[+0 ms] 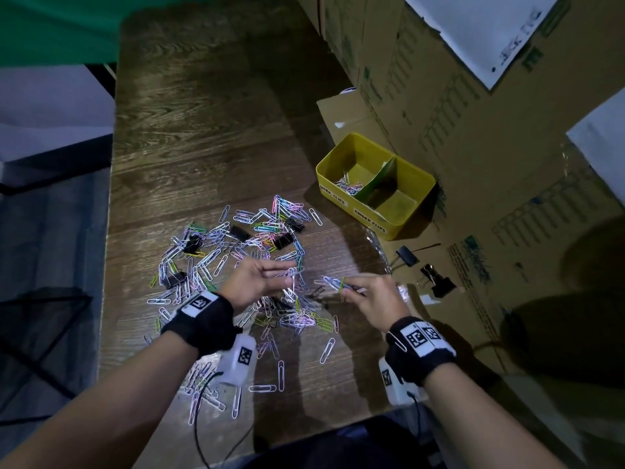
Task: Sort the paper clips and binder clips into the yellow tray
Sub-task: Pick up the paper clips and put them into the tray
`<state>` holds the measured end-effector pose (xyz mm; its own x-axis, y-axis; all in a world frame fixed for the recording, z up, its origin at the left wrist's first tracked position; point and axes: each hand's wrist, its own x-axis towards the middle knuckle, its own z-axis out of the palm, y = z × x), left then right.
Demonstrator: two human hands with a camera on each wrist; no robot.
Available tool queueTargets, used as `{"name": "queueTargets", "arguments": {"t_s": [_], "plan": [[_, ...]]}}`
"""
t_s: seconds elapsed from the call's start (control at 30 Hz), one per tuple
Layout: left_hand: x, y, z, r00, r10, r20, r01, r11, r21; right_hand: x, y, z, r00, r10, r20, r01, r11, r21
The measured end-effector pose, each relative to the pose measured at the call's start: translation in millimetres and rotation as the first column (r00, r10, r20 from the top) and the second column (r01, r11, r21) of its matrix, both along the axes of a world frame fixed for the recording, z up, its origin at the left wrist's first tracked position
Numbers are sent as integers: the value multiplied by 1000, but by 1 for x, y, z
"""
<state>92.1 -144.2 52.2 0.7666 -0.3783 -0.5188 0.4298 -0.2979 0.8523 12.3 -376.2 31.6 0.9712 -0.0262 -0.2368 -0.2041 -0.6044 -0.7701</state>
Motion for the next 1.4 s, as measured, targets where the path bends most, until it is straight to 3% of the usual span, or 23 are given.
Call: {"name": "queueTargets", "arguments": {"t_s": [0.27,0.37,0.47,0.67,0.87,0.97,1.07,1.13,1.2,1.27,1.33,1.4], "plan": [[59,-36,55,997,26,-69,-40,976,-214,20,-8,34,946,-267,182,218,943,252],[98,-64,74,991,122,-45,-130,944,-303,35,-12,50,910,-314,271,225,922,314],[137,-97,79,961,271,-56,-272,890,-366,53,-18,58,884,-382,269,252,875,414],[180,-156,44,922,387,30,-374,906,-198,99,-25,72,850,-449,276,265,818,511],[189,-163,6,972,230,38,-226,970,-88,154,-37,74,872,-471,130,347,785,513],[186,-153,7,973,231,1,-228,962,-149,180,-45,66,877,-463,130,390,842,372],[169,-134,21,969,231,85,-216,963,-159,205,-52,55,916,-383,123,379,924,51],[148,-114,25,979,100,176,-84,992,-96,218,-52,47,962,-264,71,273,936,-224],[124,-90,19,968,-134,211,128,991,44,226,-49,41,988,-152,-19,130,900,-415],[98,-64,7,872,-431,231,369,890,268,227,-45,39,992,-100,-80,49,873,-486],[71,-40,-5,664,-707,245,548,683,483,226,-42,39,994,-67,-85,16,866,-499],[45,-21,-16,416,-869,267,601,483,637,223,-40,40,998,-45,-42,19,873,-487]]}}
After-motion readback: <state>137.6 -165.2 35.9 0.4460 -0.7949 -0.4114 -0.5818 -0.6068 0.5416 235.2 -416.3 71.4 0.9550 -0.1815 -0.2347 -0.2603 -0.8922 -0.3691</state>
